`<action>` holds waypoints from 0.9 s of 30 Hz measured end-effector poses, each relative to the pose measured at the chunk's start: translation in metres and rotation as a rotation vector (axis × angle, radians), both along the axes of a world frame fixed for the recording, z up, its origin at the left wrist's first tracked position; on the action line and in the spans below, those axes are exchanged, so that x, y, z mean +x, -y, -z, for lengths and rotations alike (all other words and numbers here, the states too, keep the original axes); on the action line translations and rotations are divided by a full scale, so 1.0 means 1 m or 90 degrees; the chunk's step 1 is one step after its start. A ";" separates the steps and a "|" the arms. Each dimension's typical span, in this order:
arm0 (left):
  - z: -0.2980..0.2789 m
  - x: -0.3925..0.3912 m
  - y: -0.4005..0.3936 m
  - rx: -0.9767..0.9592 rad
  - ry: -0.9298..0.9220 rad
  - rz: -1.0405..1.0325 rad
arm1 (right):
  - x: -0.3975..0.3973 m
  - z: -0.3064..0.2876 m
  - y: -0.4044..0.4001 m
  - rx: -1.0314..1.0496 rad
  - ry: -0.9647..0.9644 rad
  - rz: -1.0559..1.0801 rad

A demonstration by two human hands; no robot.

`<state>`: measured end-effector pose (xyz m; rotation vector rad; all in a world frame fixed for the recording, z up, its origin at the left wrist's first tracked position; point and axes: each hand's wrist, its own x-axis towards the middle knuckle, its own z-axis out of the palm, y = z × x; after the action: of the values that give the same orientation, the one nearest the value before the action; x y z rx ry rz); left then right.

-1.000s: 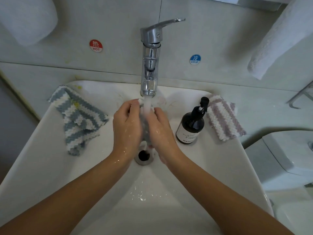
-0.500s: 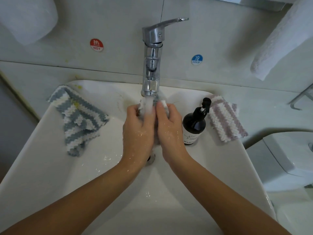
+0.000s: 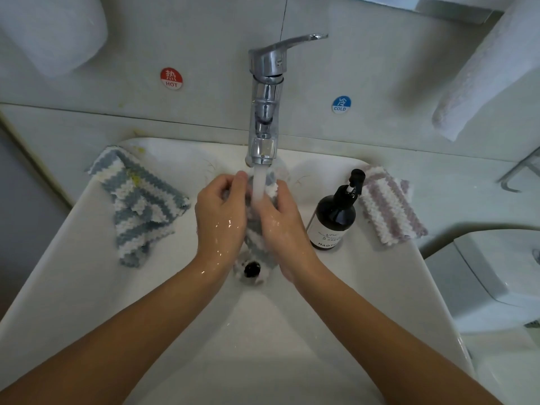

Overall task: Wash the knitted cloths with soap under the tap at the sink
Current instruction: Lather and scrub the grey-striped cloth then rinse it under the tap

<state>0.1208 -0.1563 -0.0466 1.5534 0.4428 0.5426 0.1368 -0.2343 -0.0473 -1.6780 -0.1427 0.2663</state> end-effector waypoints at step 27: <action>0.001 -0.011 0.014 0.085 -0.015 0.011 | 0.000 -0.007 0.004 0.079 -0.019 0.125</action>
<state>0.1098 -0.1704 -0.0475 1.6915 0.4172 0.5502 0.1368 -0.2379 -0.0402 -1.5506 0.0286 0.1320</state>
